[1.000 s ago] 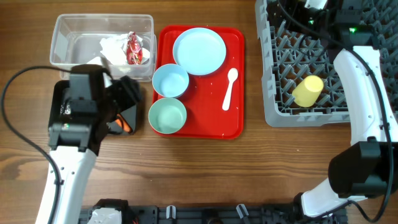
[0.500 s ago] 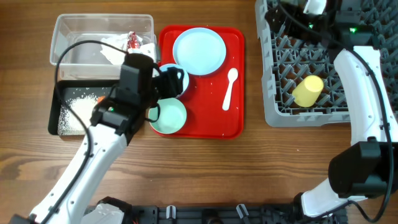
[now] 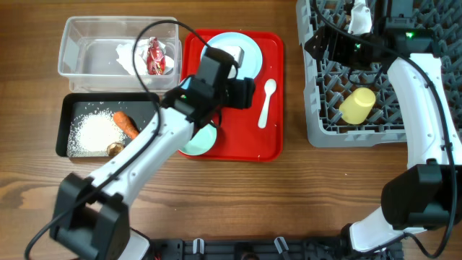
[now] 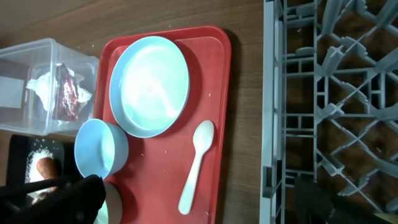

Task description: Sort waste into correct bins and load items into the dishwasher rack

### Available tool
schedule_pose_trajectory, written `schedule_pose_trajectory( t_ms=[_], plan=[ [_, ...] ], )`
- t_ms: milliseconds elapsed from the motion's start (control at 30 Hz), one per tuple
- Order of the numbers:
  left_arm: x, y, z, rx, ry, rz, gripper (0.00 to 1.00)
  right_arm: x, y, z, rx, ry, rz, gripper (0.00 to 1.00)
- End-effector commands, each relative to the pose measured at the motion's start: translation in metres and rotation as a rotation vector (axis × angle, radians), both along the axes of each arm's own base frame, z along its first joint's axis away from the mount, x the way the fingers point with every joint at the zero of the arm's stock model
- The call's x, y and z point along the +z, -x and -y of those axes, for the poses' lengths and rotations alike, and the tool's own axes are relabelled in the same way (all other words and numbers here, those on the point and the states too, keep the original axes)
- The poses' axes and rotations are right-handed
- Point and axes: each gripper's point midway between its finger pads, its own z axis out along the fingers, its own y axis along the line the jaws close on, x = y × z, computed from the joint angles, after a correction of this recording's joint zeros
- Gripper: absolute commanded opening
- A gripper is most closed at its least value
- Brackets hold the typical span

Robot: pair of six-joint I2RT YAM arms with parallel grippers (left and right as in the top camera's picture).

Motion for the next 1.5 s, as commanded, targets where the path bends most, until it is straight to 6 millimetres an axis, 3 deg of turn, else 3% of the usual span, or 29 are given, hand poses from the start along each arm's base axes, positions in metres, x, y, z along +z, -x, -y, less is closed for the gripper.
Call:
schedule_pose_trajectory(
  t_ms=[0, 167, 400, 533, 700, 800, 967, 1233, 1467],
  plan=[
    [-0.02, 0.007, 0.017, -0.113, -0.075, 0.008, 0.7, 0.004, -0.001, 0.001, 0.029, 0.037, 0.027, 1.0],
    [-0.048, 0.012, 0.022, -0.131, -0.156, -0.017, 0.7, 0.003, 0.0, -0.003, 0.04, 0.038, 0.024, 0.99],
    [-0.033, 0.012, 0.01, -0.073, -0.135, -0.033, 0.7, -0.007, -0.004, -0.041, 0.096, 0.028, 0.037, 0.99],
    [0.001, 0.019, -0.022, 0.063, -0.071, -0.077, 0.72, -0.021, -0.008, -0.051, 0.069, 0.071, 0.016, 0.99],
    [0.057, 0.027, -0.072, 0.159, -0.027, -0.011, 0.72, -0.045, -0.01, -0.069, 0.087, 0.065, -0.035, 0.96],
    [0.07, 0.025, -0.106, 0.25, -0.045, 0.014, 0.75, -0.066, -0.009, -0.08, 0.111, 0.071, -0.08, 0.94],
    [0.058, 0.026, -0.129, 0.302, -0.078, -0.04, 0.77, -0.096, -0.006, -0.093, 0.141, 0.082, -0.146, 0.92],
    [0.057, 0.023, -0.142, 0.35, -0.122, -0.028, 0.79, -0.143, 0.012, -0.113, 0.192, 0.105, -0.251, 0.83],
    [0.057, 0.022, -0.146, 0.365, -0.138, -0.021, 0.9, -0.182, 0.025, -0.102, 0.088, 0.236, -0.337, 0.82]
  ],
)
